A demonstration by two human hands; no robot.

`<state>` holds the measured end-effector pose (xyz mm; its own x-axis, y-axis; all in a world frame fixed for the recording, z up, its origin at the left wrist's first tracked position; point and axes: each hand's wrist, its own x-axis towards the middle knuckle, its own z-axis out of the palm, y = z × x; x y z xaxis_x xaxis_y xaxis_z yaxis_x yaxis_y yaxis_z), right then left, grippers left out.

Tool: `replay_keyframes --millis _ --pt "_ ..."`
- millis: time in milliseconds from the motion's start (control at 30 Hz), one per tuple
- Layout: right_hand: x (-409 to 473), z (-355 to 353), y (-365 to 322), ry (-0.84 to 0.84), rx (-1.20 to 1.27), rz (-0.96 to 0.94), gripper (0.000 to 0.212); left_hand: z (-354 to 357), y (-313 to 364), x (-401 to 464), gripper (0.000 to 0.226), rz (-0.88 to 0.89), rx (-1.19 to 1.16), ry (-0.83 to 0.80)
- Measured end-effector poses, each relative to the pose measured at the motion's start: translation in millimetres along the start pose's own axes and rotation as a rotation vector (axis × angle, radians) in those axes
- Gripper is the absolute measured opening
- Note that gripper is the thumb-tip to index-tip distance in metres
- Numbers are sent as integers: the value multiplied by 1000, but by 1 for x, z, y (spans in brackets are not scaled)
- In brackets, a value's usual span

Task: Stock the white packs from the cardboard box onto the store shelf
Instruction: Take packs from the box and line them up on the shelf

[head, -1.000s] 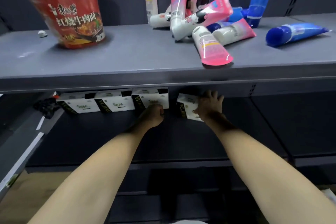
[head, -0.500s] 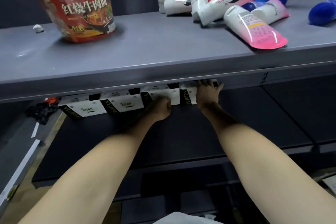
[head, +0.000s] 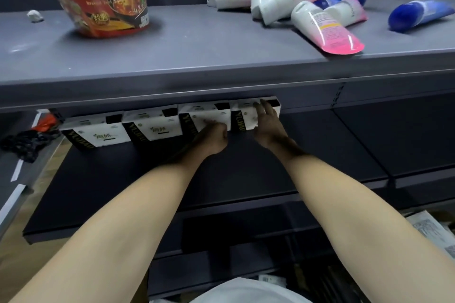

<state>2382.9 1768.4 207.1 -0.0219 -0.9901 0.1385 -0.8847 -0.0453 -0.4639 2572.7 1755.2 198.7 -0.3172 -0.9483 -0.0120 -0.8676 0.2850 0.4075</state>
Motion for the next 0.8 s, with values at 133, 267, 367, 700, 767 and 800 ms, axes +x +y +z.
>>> replay_keyframes --millis 133,267,367,700,767,800 --pt "-38 -25 21 34 17 31 65 9 35 -3 11 23 -24 -18" --pt "-65 -52 67 52 -45 118 47 23 80 -5 10 73 -54 -42" --pt "-82 -72 113 126 -65 229 41 38 123 -3 12 135 -69 -70" --pt "-188 -140 261 217 -32 515 29 115 297 1 11 404 -81 -252" --pt "-216 -146 291 205 -45 565 23 131 331 -8 12 487 -65 -312" --pt "-229 -148 306 185 -53 597 23 139 347 -13 13 521 -44 -325"
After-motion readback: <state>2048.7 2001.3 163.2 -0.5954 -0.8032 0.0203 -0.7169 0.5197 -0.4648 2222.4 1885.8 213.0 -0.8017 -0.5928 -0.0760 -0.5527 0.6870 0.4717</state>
